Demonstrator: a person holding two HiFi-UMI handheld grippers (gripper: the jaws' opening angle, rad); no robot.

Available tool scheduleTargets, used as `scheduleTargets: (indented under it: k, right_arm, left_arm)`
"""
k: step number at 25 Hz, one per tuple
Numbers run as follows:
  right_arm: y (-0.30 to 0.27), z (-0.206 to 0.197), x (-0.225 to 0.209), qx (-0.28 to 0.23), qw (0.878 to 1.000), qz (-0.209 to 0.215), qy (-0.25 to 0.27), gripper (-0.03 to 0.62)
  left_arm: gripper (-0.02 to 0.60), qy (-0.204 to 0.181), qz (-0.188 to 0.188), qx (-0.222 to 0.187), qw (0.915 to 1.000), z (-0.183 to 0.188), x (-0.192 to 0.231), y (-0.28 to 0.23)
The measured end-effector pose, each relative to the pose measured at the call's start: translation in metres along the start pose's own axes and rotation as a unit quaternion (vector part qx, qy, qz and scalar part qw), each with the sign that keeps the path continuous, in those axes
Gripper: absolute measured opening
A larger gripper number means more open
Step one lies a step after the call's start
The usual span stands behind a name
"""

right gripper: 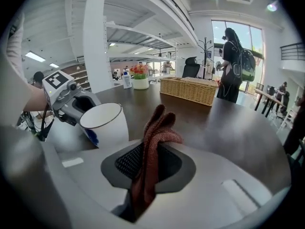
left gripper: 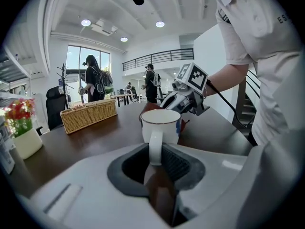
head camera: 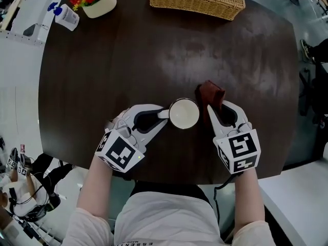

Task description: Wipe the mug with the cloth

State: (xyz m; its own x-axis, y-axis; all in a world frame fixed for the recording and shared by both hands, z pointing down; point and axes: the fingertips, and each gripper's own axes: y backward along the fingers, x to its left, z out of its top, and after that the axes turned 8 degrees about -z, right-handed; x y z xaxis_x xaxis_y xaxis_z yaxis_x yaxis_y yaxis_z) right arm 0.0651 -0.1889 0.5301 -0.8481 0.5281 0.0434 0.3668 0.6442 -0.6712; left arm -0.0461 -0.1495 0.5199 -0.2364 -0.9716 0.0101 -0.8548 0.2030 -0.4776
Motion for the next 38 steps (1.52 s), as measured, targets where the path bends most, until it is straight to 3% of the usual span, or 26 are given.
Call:
scheduleTargets:
  k: [4,9,17,23,27,31,35,38]
  right_arm:
    - [0.0,0.008,0.028,-0.012,0.998,0.042,0.045,0.083]
    - [0.009,0.0,0.044,-0.015,0.993,0.055,0.104,0.083]
    - [0.024,-0.015,0.061,-0.01,0.992,0.078,0.099,0.083]
    - [0.045,-0.036,0.089,0.029,0.984,0.141,0.105,0.083]
    - [0.049,-0.03,0.059,0.049,0.986,0.115,0.113,0.083]
    - [0.04,-0.006,0.022,0.024,0.988,0.083,0.125,0.083]
    - [0.016,0.017,0.015,-0.018,0.977,0.117,0.177,0.083]
    - [-0.007,0.032,0.024,-0.05,0.956,0.178,0.227,0.083]
  left_arm:
    - [0.078,0.004,0.003,0.004,1.0,0.0,0.002,0.0]
    - [0.078,0.006,0.003,0.01,0.9999,0.002,0.002,-0.001]
    - [0.078,0.009,0.016,0.017,0.9997,0.0,0.003,-0.001]
    - [0.078,0.003,0.013,0.033,0.9994,-0.001,0.002,-0.002]
    - [0.078,-0.002,0.003,0.038,0.9993,0.001,-0.001,-0.001]
    - [0.078,-0.002,-0.003,0.044,0.999,0.003,0.002,-0.001]
    - [0.078,-0.006,0.004,0.052,0.9986,0.002,0.008,0.0]
    - [0.078,-0.019,0.004,0.054,0.9984,0.001,0.014,0.0]
